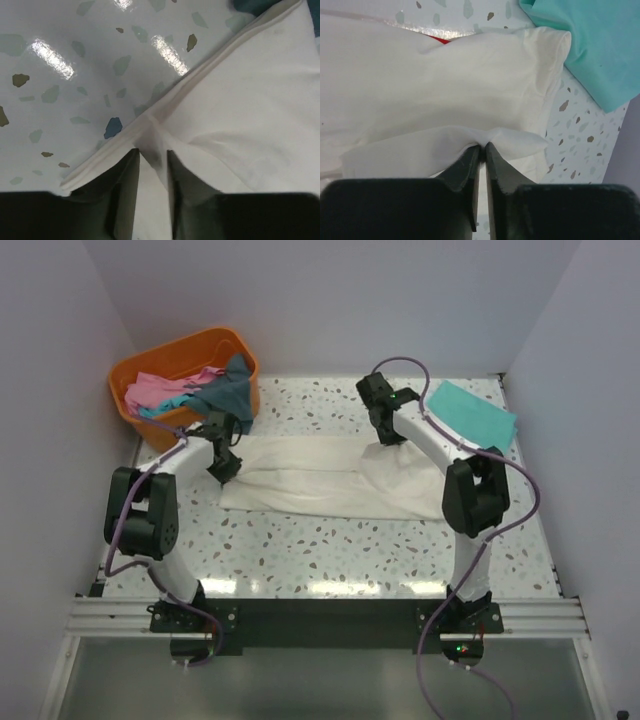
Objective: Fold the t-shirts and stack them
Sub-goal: Fold the tshirt
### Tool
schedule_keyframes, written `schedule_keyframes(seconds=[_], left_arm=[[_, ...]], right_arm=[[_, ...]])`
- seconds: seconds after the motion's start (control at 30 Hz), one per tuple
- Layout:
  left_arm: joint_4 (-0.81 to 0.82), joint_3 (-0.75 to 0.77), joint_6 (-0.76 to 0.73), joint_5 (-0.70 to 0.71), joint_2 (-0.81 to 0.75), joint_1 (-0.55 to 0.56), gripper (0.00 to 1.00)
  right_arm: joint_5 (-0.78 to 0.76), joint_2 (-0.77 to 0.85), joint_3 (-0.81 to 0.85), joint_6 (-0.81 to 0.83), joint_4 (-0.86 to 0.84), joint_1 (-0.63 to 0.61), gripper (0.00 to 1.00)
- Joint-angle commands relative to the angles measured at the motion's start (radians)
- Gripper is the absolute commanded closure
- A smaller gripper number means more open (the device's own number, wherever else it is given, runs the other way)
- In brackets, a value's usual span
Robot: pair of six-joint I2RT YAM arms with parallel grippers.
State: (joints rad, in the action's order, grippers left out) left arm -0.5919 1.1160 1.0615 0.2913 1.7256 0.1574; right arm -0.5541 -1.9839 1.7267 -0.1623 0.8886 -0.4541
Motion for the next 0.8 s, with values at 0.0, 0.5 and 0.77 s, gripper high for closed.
schedule_keyframes(seconds=[0.0,0.5,0.77], left_arm=[[0.020,0.054,-0.046,0.005,0.023,-0.010,0.61],[0.136,0.070,-0.228,-0.138,-0.085,0.037,0.00],[0.118,0.222,-0.287,-0.152,0.161,0.102,0.00]], right_arm=[[-0.009,-0.064,0.077,0.021,-0.020,0.011,0.80],[0.196,0.328,-0.450,-0.319,-0.173,0.015,0.01],[0.005,0.223,-0.406,-0.278,-0.250,0.015,0.01]])
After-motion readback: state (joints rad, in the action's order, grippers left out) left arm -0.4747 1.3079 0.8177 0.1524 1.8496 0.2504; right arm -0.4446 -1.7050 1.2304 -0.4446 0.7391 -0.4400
